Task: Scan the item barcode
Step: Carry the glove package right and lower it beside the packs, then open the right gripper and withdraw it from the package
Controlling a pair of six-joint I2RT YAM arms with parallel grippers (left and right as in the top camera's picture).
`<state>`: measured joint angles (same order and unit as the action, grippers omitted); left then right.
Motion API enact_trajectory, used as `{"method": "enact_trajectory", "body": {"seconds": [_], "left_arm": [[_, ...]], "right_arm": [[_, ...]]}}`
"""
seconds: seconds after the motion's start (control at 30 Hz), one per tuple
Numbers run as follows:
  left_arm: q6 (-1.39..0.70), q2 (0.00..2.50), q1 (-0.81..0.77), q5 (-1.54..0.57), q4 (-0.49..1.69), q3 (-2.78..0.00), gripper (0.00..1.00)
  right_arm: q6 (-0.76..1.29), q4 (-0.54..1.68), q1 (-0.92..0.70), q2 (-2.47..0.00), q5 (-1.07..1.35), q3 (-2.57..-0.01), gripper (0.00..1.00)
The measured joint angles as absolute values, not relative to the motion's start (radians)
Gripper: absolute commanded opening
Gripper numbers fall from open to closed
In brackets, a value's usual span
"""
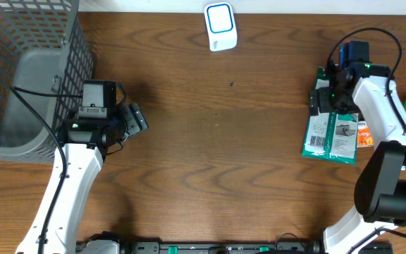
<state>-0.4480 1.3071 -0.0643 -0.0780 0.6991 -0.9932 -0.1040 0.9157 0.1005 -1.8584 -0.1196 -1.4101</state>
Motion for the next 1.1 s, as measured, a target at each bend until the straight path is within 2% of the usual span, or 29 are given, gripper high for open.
{"method": "enact_trajectory", "body": {"seconds": [1.1], "left_arm": [[-0.448,1.307,-0.064,-0.078,0.699,-0.993,0.85]], "right_arm": [[-0.101,0.916,0.101,-1.858,-0.108,-1.41,0.99]]}}
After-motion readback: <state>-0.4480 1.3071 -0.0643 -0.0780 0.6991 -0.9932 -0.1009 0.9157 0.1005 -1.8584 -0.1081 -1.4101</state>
